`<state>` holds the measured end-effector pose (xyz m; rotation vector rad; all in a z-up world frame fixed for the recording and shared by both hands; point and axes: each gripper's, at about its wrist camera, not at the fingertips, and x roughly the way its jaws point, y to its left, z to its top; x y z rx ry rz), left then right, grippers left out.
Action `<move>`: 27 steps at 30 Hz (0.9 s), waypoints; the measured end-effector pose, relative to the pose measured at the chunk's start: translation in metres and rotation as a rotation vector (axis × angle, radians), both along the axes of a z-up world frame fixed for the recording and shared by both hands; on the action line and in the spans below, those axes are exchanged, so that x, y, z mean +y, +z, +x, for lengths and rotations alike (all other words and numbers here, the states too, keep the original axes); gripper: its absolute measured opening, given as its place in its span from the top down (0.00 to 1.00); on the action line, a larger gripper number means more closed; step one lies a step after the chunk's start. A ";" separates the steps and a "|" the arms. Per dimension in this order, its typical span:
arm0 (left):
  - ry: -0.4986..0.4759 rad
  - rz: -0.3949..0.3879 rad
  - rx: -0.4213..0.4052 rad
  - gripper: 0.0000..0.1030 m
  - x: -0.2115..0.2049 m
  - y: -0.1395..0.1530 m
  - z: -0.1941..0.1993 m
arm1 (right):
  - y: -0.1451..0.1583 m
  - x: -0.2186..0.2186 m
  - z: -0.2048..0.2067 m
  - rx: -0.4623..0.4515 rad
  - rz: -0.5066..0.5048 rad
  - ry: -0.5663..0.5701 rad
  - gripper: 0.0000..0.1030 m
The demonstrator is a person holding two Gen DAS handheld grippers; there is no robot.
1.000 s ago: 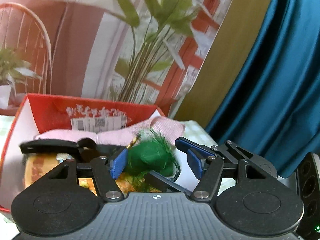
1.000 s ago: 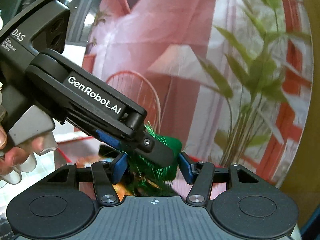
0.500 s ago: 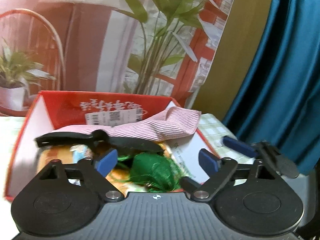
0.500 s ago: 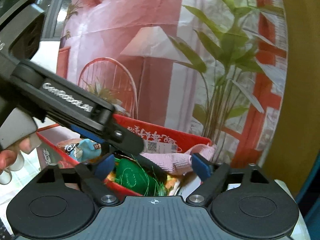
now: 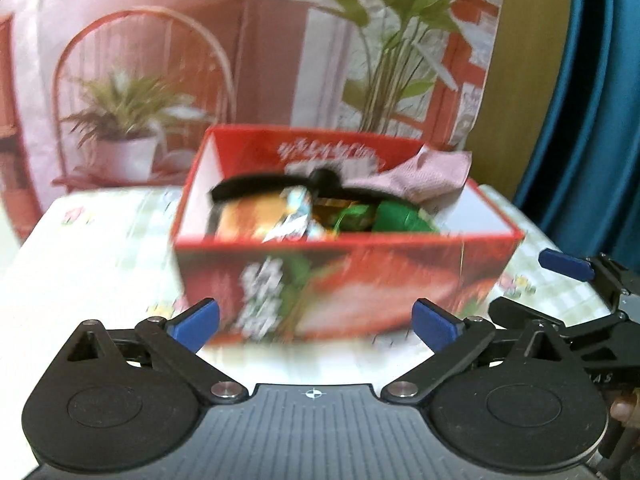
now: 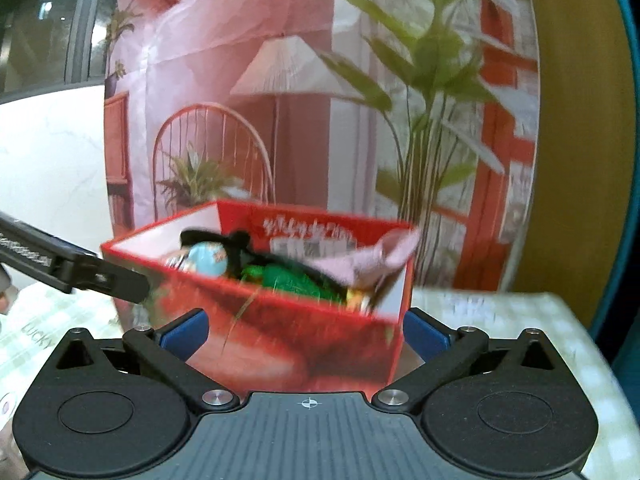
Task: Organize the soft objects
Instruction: 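Reach down to the clear plastic bag with black contents with both tools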
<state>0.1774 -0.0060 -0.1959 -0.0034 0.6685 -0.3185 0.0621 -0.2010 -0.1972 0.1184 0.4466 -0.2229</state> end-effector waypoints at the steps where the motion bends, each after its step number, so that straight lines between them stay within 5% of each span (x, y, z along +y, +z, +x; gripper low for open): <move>1: 0.008 -0.002 0.010 0.00 0.005 -0.004 -0.006 | -0.004 0.002 -0.004 0.016 0.014 0.001 0.00; 7: 0.061 -0.011 0.104 0.00 0.025 -0.039 -0.028 | -0.036 0.021 -0.020 0.159 0.095 0.011 0.00; 12: 0.103 -0.005 0.169 0.00 0.036 -0.060 -0.033 | -0.054 0.039 -0.023 0.253 0.059 0.015 0.00; 20: 0.146 -0.039 0.246 0.00 0.051 -0.082 -0.031 | -0.066 0.040 -0.018 0.323 0.062 -0.004 0.00; 27: 0.145 -0.055 0.230 0.00 0.056 -0.088 -0.035 | -0.073 0.035 -0.018 0.323 0.113 -0.003 0.00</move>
